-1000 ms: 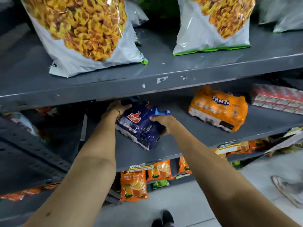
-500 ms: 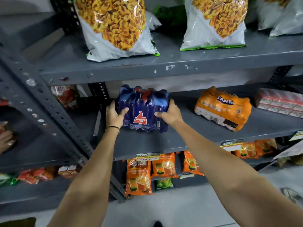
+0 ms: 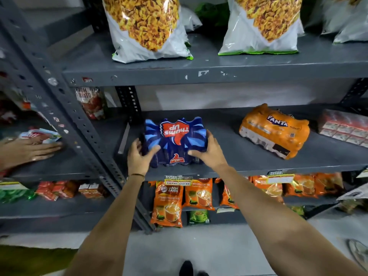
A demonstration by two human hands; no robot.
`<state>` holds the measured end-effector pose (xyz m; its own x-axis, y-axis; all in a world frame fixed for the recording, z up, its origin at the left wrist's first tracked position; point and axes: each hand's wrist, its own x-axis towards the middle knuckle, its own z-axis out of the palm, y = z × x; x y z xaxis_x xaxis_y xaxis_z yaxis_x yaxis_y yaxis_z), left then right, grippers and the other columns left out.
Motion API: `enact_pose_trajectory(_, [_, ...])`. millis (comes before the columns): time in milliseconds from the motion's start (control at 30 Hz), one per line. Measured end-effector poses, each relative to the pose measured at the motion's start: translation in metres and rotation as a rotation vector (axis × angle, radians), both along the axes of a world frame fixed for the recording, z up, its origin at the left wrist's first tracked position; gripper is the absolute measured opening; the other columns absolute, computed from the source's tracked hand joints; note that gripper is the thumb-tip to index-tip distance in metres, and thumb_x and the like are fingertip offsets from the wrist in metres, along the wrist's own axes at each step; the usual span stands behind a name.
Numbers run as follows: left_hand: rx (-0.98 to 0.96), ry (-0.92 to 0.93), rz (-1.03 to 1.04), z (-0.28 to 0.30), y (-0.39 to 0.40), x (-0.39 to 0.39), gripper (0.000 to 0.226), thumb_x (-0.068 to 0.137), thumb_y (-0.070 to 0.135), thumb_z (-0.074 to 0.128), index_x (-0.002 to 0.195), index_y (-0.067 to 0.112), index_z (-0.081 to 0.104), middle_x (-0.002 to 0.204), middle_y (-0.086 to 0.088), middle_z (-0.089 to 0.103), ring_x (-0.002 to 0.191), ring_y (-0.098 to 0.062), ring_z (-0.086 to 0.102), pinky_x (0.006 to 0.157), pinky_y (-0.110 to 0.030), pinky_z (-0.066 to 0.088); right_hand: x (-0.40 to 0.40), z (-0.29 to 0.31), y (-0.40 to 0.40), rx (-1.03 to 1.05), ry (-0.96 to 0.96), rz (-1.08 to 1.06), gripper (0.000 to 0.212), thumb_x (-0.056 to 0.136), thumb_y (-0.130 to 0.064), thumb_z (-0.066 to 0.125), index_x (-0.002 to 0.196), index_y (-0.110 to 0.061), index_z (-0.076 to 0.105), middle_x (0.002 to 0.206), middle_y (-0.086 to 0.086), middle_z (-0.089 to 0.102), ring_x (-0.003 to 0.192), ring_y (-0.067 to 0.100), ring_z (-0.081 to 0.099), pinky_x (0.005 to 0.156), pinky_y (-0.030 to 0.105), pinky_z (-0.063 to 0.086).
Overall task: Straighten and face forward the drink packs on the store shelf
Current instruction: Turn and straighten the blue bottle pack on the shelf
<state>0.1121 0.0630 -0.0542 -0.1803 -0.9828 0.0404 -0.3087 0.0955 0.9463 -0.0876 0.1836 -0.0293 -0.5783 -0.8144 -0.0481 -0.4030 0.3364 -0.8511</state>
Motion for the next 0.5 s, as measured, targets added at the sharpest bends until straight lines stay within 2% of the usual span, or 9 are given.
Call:
enact_pose_trajectory(67, [0.08, 0.18, 0.081, 0.019, -0.004, -0.008, 0.06, 0.088, 0.048, 0.051, 0.138, 0.015, 0.042, 0.141, -0.006, 0.049, 0.125, -0.018, 0.05, 0.096, -0.021, 0.038, 0.007, 0.008, 0.003, -0.067, -0.008, -0.162, 0.085, 0.079, -0.055, 0.063, 0.146, -0.016, 0.026, 0.148, 0.008, 0.039, 0.13, 0.028, 0.046, 0.101, 0.042, 0.044])
enact_pose_trajectory(100, [0.164, 0.297, 0.085, 0.027, -0.007, -0.014, 0.06, 0.09, 0.055, 0.043, 0.137, 0.018, 0.044, 0.136, -0.002, 0.052, 0.116, -0.013, 0.055, 0.09, -0.018, 0.043, 0.014, 0.013, 0.003, -0.109, 0.016, -0.29, 0.079, 0.084, -0.058, 0.054, 0.145, -0.013, 0.028, 0.148, 0.01, 0.038, 0.13, 0.029, 0.047, 0.098, 0.041, 0.045])
enact_pose_trajectory(167, [0.36, 0.46, 0.013, 0.041, -0.014, -0.022, 0.064, 0.089, 0.063, 0.032, 0.135, 0.021, 0.047, 0.118, 0.003, 0.058, 0.09, -0.004, 0.061, 0.066, -0.018, 0.052, 0.032, 0.023, 0.0, -0.213, -0.004, -0.488, 0.066, 0.092, -0.052, 0.043, 0.141, -0.009, 0.034, 0.143, 0.012, 0.04, 0.126, 0.03, 0.05, 0.094, 0.04, 0.049])
enact_pose_trajectory(200, [0.424, 0.464, -0.034, 0.047, -0.018, -0.026, 0.067, 0.088, 0.066, 0.029, 0.135, 0.021, 0.047, 0.114, 0.003, 0.059, 0.086, -0.006, 0.061, 0.062, -0.023, 0.053, 0.042, 0.027, -0.002, -0.257, -0.044, -0.529, 0.062, 0.094, -0.048, 0.042, 0.14, -0.008, 0.035, 0.14, 0.013, 0.04, 0.124, 0.029, 0.051, 0.094, 0.04, 0.051])
enact_pose_trajectory(333, [0.498, 0.383, -0.083, 0.056, -0.028, -0.032, 0.076, 0.084, 0.072, 0.027, 0.133, 0.018, 0.048, 0.125, -0.009, 0.06, 0.099, -0.023, 0.062, 0.076, -0.036, 0.054, 0.071, 0.042, -0.021, -0.23, -0.29, -0.56, 0.056, 0.097, -0.042, 0.04, 0.138, -0.005, 0.036, 0.138, 0.017, 0.04, 0.124, 0.032, 0.048, 0.099, 0.044, 0.048])
enact_pose_trajectory(433, [0.446, 0.333, 0.008, 0.054, -0.031, -0.03, 0.08, 0.082, 0.074, 0.029, 0.13, 0.015, 0.053, 0.13, -0.011, 0.059, 0.115, -0.027, 0.058, 0.1, -0.045, 0.046, 0.068, 0.051, -0.035, -0.178, -0.411, -0.554, 0.062, 0.096, -0.046, 0.036, 0.142, -0.003, 0.033, 0.143, 0.02, 0.037, 0.129, 0.036, 0.043, 0.104, 0.046, 0.039])
enact_pose_trajectory(500, [0.368, 0.262, 0.101, 0.051, -0.035, -0.027, 0.079, 0.086, 0.07, 0.026, 0.121, 0.008, 0.06, 0.126, -0.012, 0.062, 0.111, -0.028, 0.059, 0.098, -0.04, 0.046, 0.053, 0.056, -0.045, -0.183, -0.437, -0.525, 0.06, 0.096, -0.047, 0.036, 0.137, -0.003, 0.04, 0.141, 0.022, 0.041, 0.127, 0.038, 0.045, 0.105, 0.046, 0.038])
